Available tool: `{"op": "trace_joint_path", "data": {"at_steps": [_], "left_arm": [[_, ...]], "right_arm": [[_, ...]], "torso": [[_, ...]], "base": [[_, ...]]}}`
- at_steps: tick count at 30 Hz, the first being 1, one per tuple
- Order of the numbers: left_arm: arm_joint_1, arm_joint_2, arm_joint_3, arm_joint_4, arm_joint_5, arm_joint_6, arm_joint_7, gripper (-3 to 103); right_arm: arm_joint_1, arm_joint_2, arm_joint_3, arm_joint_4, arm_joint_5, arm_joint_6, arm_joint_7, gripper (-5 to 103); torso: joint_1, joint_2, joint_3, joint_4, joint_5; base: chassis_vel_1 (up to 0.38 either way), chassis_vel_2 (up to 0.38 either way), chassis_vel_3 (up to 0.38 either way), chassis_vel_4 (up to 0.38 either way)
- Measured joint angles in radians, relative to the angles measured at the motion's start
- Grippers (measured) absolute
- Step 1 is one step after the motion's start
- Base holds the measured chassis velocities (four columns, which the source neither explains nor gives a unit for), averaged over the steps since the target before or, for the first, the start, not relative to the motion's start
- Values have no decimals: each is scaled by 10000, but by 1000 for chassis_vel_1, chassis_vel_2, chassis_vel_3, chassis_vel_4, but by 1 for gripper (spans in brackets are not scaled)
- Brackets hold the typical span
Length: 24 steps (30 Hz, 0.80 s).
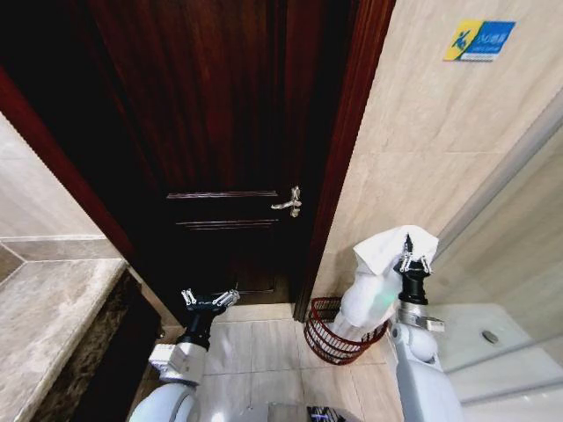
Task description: Discard the used towel into the hamper.
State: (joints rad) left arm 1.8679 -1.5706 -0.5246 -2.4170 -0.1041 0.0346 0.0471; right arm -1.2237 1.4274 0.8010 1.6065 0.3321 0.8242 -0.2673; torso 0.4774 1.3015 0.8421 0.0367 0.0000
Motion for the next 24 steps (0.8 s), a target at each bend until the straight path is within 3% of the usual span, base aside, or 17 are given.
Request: {"op": "trace_joint_path", "data": {"at_steps": [24], "left_arm": [[0,0,0,0,0,0,0,100]], "right_arm": [[300,122,128,-1141,11,-10,-224,6]], "torso": [[0,0,0,0,0]], "base": [[0,0,0,0]]}}
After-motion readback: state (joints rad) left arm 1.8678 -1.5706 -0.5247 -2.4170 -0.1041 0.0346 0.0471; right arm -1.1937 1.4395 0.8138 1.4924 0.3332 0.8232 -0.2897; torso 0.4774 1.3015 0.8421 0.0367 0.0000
